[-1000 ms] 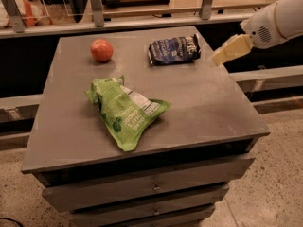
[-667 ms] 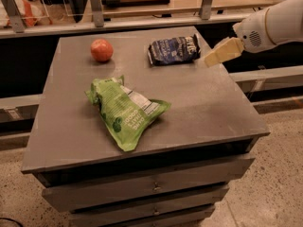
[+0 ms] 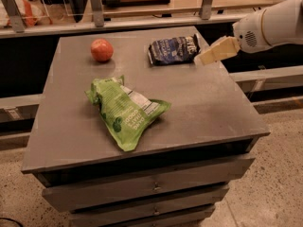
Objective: Move blue chip bag near apple
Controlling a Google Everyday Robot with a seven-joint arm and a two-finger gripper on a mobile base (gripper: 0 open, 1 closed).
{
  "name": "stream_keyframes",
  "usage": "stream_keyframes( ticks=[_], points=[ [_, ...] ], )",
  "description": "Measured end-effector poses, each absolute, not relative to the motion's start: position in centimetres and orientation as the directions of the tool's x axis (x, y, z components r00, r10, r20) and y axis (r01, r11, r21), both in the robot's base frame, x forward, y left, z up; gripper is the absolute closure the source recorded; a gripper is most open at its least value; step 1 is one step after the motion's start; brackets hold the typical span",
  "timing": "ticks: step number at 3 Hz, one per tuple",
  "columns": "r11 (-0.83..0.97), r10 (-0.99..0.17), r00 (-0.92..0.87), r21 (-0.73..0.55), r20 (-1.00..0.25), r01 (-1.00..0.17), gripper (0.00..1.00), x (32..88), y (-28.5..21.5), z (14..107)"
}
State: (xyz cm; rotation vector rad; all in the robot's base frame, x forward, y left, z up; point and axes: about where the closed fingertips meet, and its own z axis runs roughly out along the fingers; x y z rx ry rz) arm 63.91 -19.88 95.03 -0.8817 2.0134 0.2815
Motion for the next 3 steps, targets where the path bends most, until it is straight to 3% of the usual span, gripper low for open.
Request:
stream_keyframes(
  ticks=[2,3],
  points=[
    [0.854,-0.257,-0.353,-0.04,-0.9,-0.518,0.0,66.3,-20.3,95.2],
    [0.881,-0.207,-0.318,-0.035,-0.925,-0.473,0.0,68.7,-20.2,95.4]
  ],
)
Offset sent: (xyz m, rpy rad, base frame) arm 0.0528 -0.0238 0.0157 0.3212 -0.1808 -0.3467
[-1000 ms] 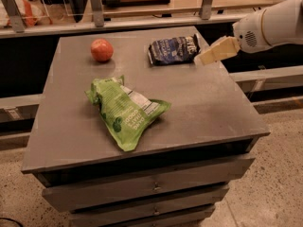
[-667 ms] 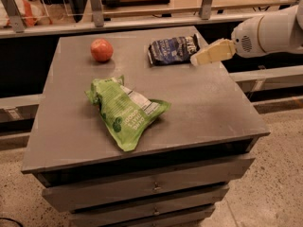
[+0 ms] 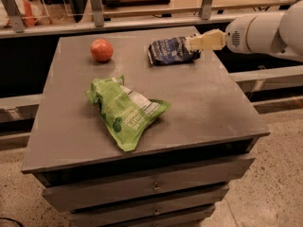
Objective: Move blue chip bag near apple
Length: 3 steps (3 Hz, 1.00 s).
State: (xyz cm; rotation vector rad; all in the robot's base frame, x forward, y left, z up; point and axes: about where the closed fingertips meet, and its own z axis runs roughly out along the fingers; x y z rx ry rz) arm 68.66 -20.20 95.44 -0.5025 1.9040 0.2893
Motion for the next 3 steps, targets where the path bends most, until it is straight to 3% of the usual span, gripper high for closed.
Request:
stream_keyframes(
  ticks=[1,3],
  points=[
    [0.873,-0.25,-0.299,-0.081,-0.921,-0.481,0.0,71.5,-20.2,94.8],
    [0.739,-0.429,-0.313,-0.13,-0.847,-0.661,0.0,74.0,-18.3,91.0]
  ],
)
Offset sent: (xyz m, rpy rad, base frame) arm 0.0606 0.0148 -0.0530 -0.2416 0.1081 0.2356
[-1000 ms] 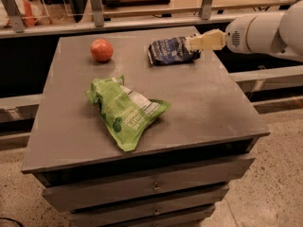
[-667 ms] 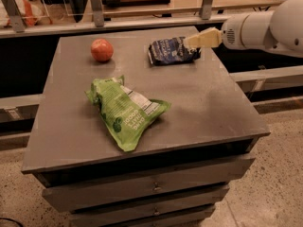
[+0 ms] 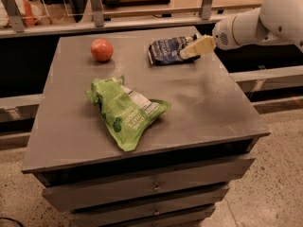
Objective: Move blue chip bag near apple
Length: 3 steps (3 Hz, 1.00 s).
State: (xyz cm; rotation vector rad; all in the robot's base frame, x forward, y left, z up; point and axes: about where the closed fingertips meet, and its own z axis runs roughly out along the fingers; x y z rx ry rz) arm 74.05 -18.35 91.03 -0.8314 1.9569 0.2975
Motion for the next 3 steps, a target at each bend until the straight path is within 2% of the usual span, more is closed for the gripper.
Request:
stream_keyframes(
  ticks=[1,3],
  points=[
    [0.681,-0.45,-0.296,-0.108,-0.843,-0.725,0.0,74.6,-17.9,89.6],
    [0.677,-0.42,-0.306,-0.07,-0.854,-0.733,0.0,76.2,-17.6,87.5]
  ],
)
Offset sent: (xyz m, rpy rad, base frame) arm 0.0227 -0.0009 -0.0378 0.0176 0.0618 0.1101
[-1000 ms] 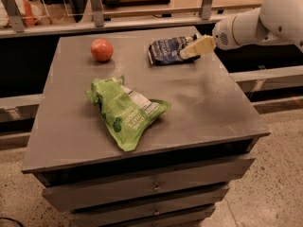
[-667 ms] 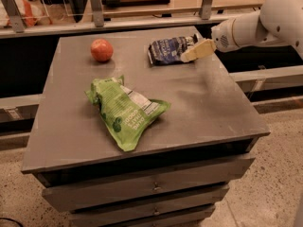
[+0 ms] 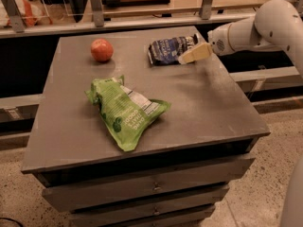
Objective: Move blue chip bag near apple
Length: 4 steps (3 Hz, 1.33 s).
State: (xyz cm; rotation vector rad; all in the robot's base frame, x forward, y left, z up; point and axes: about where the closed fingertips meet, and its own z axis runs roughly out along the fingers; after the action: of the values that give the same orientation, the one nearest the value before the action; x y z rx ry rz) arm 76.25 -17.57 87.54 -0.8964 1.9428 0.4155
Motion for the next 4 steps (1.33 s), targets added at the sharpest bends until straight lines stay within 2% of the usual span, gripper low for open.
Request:
stream_keyframes(
  ticks=[2,3,4],
  points=[
    [0.692,-0.388,-0.34,-0.027,-0.856,-0.721,0.0,77.4,-17.5,85.6],
    [0.685,-0.379,-0.339,-0.015,-0.861,-0.728,0.18,77.6,-17.2,85.3],
    [0.681,-0.378,-0.337,-0.013,-0.862,-0.732,0.41,77.5,-17.0,85.2]
  ],
)
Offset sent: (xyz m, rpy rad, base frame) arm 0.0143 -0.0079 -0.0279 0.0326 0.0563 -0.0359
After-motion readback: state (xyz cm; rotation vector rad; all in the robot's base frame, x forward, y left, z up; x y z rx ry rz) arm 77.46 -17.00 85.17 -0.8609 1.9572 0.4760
